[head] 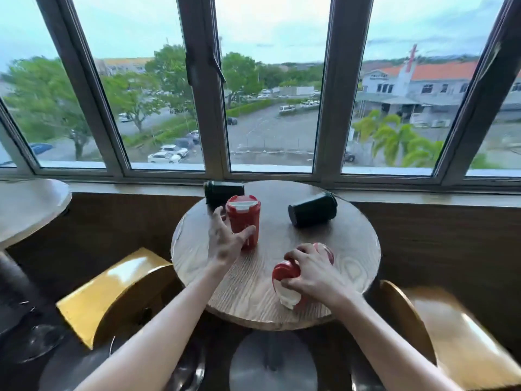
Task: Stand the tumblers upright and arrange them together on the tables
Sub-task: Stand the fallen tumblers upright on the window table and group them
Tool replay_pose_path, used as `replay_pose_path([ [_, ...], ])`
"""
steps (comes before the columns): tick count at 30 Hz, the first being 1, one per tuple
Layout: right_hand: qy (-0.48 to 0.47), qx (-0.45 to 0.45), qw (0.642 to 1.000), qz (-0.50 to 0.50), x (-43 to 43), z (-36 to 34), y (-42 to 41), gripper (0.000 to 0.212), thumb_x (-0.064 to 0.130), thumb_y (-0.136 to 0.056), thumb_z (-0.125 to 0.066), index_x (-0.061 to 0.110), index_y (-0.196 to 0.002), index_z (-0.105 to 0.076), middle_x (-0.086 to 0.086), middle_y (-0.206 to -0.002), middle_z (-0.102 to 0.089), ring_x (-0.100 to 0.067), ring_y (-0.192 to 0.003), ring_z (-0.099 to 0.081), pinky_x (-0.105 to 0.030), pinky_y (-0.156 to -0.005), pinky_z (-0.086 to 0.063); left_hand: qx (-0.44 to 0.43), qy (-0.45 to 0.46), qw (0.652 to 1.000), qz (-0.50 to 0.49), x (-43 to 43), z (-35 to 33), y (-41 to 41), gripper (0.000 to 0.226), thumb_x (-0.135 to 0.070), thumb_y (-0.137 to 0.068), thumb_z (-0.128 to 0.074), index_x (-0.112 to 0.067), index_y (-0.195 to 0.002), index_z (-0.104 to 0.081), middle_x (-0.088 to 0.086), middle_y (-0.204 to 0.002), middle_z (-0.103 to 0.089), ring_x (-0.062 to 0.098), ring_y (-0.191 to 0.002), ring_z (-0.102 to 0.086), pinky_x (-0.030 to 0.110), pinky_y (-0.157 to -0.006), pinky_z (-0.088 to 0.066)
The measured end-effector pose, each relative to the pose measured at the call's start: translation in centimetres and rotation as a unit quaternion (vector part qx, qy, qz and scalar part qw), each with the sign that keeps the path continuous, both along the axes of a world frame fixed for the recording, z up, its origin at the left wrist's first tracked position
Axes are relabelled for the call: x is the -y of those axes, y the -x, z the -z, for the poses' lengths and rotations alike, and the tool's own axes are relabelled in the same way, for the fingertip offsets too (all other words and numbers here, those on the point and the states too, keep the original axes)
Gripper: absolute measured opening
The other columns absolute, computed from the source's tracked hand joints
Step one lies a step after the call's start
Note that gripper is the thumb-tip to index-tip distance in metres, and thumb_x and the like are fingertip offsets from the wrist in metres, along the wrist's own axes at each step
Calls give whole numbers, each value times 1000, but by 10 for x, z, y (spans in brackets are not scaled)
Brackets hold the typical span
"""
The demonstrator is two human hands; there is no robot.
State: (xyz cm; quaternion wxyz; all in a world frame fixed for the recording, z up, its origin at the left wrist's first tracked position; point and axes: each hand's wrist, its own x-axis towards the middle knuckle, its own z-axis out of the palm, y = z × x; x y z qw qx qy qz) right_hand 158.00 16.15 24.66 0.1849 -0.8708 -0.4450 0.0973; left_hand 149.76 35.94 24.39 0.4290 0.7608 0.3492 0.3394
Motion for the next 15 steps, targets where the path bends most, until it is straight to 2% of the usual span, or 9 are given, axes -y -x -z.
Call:
replay_pose_path([
  [2, -15, 7, 1000, -1, -4, 0, 3, 51, 44, -84, -61, 31, -133, -54, 4, -141, -44, -27, -136, -28, -44, -110, -30, 14, 14, 999, 33, -15, 2, -8, 104, -30, -68, -87, -11, -149, -23, 16, -148, -40, 29, -135, -42, 34, -109, -34],
  [4, -34, 14, 999, 1, -6, -2, 2, 46, 44, -86, -60, 31, -131, -57, 8, -139, -49, -22, -133, -35, -42, -107, -37, 22, 32, 997, 62, -27, 6, -15, 110, -29, -64, -89, -15, -149, -21, 15, -147, -42, 29, -133, -44, 41, -112, -37],
  [6, -41, 24, 999, 2, -10, -9, -2, 44, 44, -87, -59, 31, -128, -60, 9, -134, -55, -19, -126, -44, -39, -105, -37, 26, 37, 996, 77, -34, 11, -21, 109, -25, -62, -90, -17, -147, -23, 12, -143, -46, 27, -131, -46, 45, -111, -39],
  [9, -18, 11, 1000, -18, -18, -24, -14, 40, 46, -89, -56, 31, -125, -62, 7, -127, -61, -18, -119, -53, -36, -103, -40, 34, 48, 995, 76, -40, 15, -29, 100, -13, -61, -90, -17, -141, -31, 4, -134, -51, 24, -125, -50, 35, -105, -41],
  [12, 0, -56, 998, -21, -29, -39, -35, 39, 48, -91, -54, 31, -125, -62, 5, -124, -64, -17, -111, -58, -34, -97, -48, 20, 67, 995, 70, -45, 17, -31, 91, -14, -60, -91, -15, -136, -40, 3, -126, -59, 18, -113, -54, 25, -93, -42],
  [13, 0, -82, 996, -21, -34, -44, -43, 38, 49, -92, -53, 31, -124, -62, 4, -123, -64, -15, -105, -60, -28, -90, -51, 10, 59, 996, 72, -48, 16, -30, 89, -17, -60, -91, -16, -134, -42, 3, -124, -60, 16, -109, -54, 25, -91, -43],
  [15, 5, -132, 991, -19, -45, -53, -59, 36, 47, -96, -50, 28, -124, -62, 5, -114, -62, -9, -87, -59, -8, -59, -50, -7, 39, 996, 85, -54, 17, -27, 89, -24, -57, -93, -18, -131, -44, 4, -122, -63, 19, -110, -57, 28, -93, -46],
])
